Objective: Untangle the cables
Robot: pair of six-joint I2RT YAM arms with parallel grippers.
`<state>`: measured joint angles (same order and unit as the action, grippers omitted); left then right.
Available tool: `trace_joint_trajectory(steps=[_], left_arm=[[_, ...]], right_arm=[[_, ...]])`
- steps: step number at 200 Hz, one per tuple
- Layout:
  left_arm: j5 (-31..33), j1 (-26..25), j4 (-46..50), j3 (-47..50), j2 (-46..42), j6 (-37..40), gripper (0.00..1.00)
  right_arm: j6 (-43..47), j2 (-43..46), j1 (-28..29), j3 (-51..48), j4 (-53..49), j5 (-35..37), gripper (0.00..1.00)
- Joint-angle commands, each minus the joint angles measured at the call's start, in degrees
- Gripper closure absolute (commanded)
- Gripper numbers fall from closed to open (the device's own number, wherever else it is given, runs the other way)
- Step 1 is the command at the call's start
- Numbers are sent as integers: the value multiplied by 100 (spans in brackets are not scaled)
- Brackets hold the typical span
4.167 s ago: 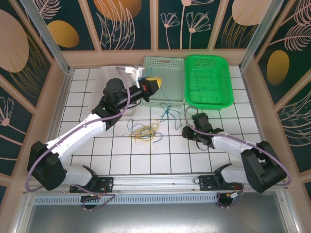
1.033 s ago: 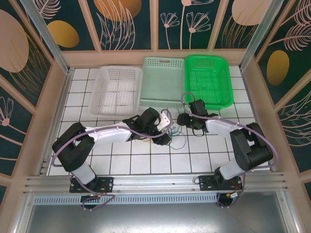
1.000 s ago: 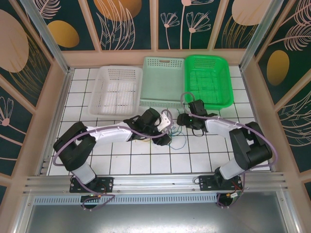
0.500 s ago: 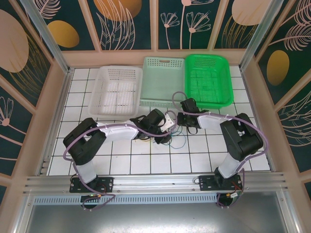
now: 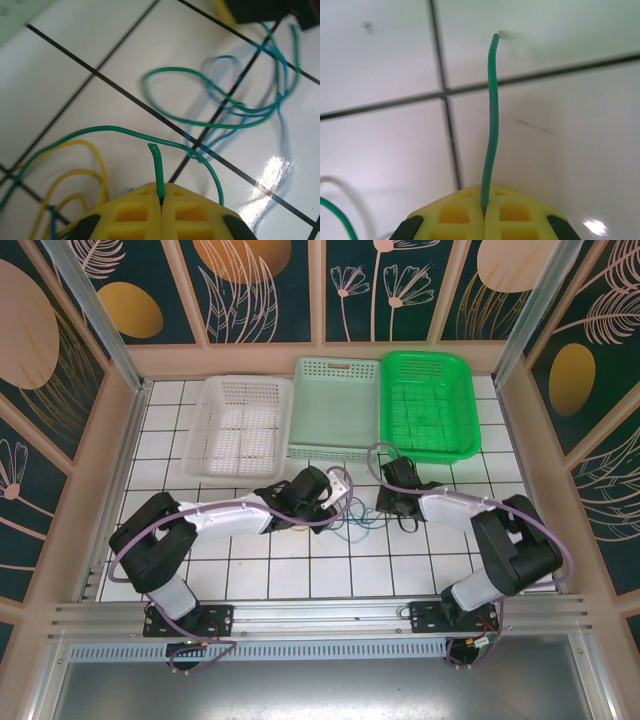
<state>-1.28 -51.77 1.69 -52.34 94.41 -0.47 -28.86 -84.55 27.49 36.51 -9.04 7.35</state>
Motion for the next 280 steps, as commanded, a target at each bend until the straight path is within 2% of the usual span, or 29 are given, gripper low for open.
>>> trace_joint_trajectory(steps=[1, 25, 57, 92, 155, 164, 179, 186, 226, 254, 280], left_arm=[[661, -18, -149, 57, -388, -120, 100], [927, -18, -161, -10, -558, -163, 100], [1439, -19, -128, -39, -685, -199, 100], [1938, -22, -174, -34, -972, -190, 100], [770, -22, -686, 17, -1217, -169, 100], [683, -20, -718, 21, -1226, -172, 100], [460, -18, -783, 35, -1249, -166, 100], [409, -24, -834, 39, -1237, -173, 100], [60, -19, -790, -190, -968, -129, 100], [-139, -19, -664, -303, -799, -105, 100], [-241, -18, -594, -310, -766, -102, 100]], right_arm=[[-213, 587, -190, -259, -664, 451, 100], [-281, 1278, -555, -505, -957, 591, 100], [-154, 2133, -1308, -713, -1155, 426, 100], [-34, 2290, -1690, -699, -1120, 280, 100], [-76, 1774, -1676, -786, -592, -160, 100], [-49, 1742, -1673, -771, -571, -191, 83], [132, 1772, -1632, -736, -517, -352, 45], [214, 1848, -1565, -691, -543, -377, 37], [656, 2637, -1187, -320, -840, -501, 23], [1041, 2881, -1060, -145, -677, -1245, 22], [1538, 2909, -666, -232, -170, -1869, 21]])
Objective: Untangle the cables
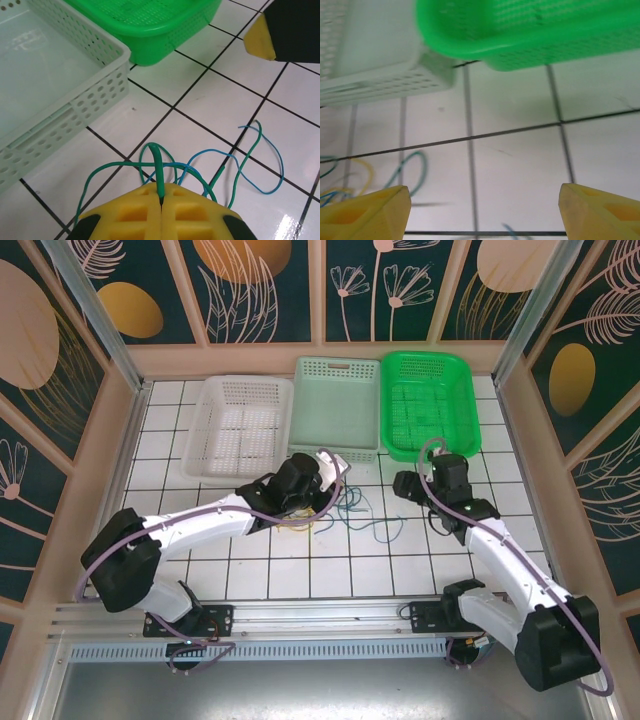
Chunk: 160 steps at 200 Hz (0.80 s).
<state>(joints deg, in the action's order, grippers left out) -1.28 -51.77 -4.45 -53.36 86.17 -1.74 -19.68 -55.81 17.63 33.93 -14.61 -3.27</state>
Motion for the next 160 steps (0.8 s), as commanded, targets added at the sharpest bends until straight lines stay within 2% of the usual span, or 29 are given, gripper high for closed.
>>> trace_joint_trajectory(steps=[1, 62, 114, 131, 160], left_arm=[[-237, -22, 22, -208, 58, 25, 100], [-456, -25, 145, -473, 216, -2, 100], [-426, -18, 462, -553, 150, 108, 100], [-495, -19, 462, -568, 164, 99, 100], [-536, -22, 429, -599, 182, 77, 100]], right_arm=[[644, 35, 338, 21, 406, -824, 21], [997, -177, 750, -443, 1362, -1614, 16], [1122, -502, 787, -528, 1471, -1818, 18], [1108, -623, 795, -513, 1542, -1930, 20], [1093, -902, 804, -423, 1534, -2003, 32]])
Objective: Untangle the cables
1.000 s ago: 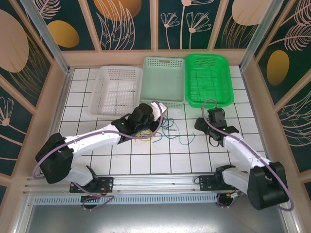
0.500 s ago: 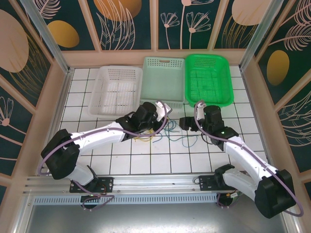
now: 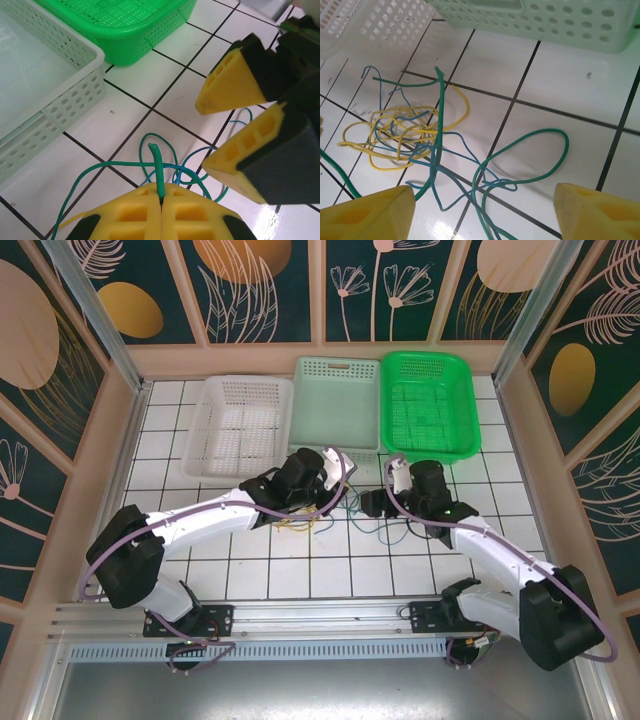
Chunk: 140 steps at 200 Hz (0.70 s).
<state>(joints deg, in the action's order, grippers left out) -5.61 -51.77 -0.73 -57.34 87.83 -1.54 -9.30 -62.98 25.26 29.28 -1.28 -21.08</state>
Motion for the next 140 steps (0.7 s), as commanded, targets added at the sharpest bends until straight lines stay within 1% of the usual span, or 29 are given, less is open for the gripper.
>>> trace_joint_trajectory(steps=[1, 21, 31, 65, 108, 140], left_arm=[[-105, -20, 56, -200, 15, 57, 100], [-71, -24, 21, -190, -30, 87, 100], [-38, -18, 12, -190, -42, 101, 100], [-106, -25, -19, -198, -25, 101, 100], [-238, -19, -163, -194, -132, 30, 100], [-327, -18, -325, -128, -278, -71, 100]], right_arm=[[57, -191, 45, 43, 204, -226, 32], [80, -281, 67, 60, 152, -318, 39], [109, -277, 84, 47, 108, -334, 40], [67, -156, 159, -53, 146, -230, 34], [42, -680, 212, 130, 252, -391, 34], [-23, -412, 261, -28, 738, -622, 33]])
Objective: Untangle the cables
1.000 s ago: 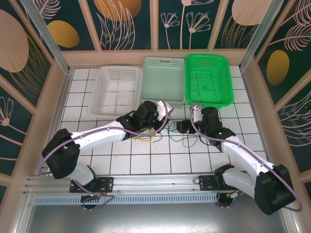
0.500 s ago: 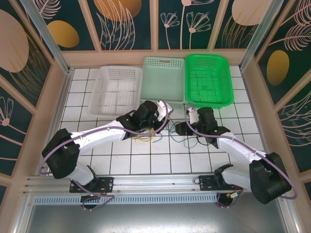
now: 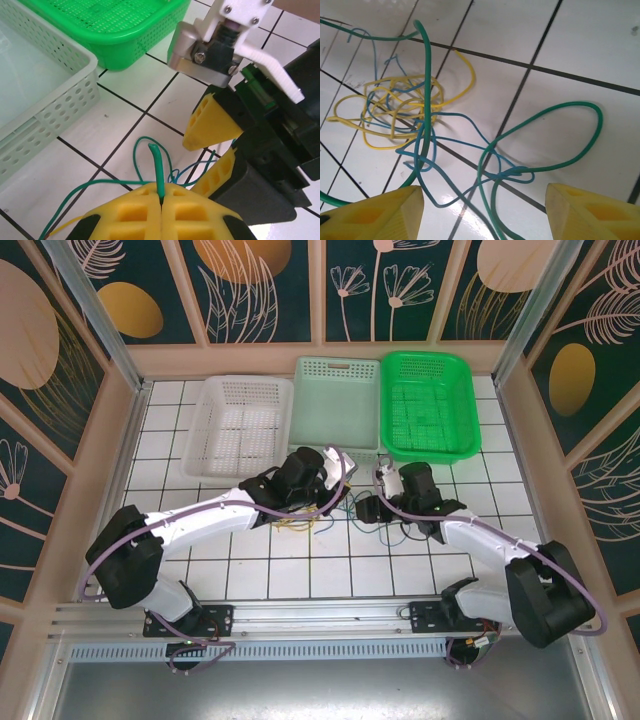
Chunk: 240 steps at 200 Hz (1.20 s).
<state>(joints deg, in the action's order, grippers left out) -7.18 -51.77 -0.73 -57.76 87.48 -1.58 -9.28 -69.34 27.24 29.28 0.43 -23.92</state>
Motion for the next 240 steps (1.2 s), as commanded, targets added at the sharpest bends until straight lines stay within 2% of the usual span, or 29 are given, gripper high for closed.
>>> trace_joint_trajectory(steps=[1, 13, 20, 50, 63, 79, 100, 115, 130, 160, 180, 204, 228, 240], left_arm=[[-170, -18, -332, -82, -246, -68, 100], [-208, -22, -435, -57, -277, -122, 100], [-260, -24, -506, -40, -284, -141, 100], [-585, -21, -575, -93, -199, -160, 100], [-746, -18, -504, -113, -179, -121, 100], [-913, -24, -419, -91, -222, -92, 100], [-1007, -21, -221, -17, -334, 4, 100], [-1035, -22, -64, 77, -436, 75, 100], [-1216, -24, 76, 146, -525, 149, 100], [-1807, -19, 338, 169, -641, 332, 100], [-1784, -19, 352, 296, -857, 325, 100], [-1453, -13, -202, 640, -1532, 135, 100], [-1497, -17, -1481, 1243, -2344, -139, 100], [-1577, -9, -1744, 1341, -2547, -203, 100]], right_arm=[[-23, 230, 62, -36, 583, -348, 33], [-57, 364, 62, -112, 676, -384, 35], [-81, 393, 62, -140, 680, -341, 39], [-180, 210, 48, -95, 564, 15, 80], [-270, 109, -12, -26, 470, 142, 88], [-385, 53, -172, 33, 320, 345, 92], [-570, 87, -653, 65, 71, 514, 94], [-594, 135, -942, 94, -171, 729, 100], [-572, 124, -1123, 160, -442, 929, 100], [-558, -49, -1213, 249, -685, 1027, 100], [-523, -252, -1213, 329, -821, 1225, 100], [-531, -444, -1256, 368, -951, 1461, 100], [-592, -560, -1309, 327, -784, 1109, 100], [-638, -604, -1307, 307, -667, 905, 100]])
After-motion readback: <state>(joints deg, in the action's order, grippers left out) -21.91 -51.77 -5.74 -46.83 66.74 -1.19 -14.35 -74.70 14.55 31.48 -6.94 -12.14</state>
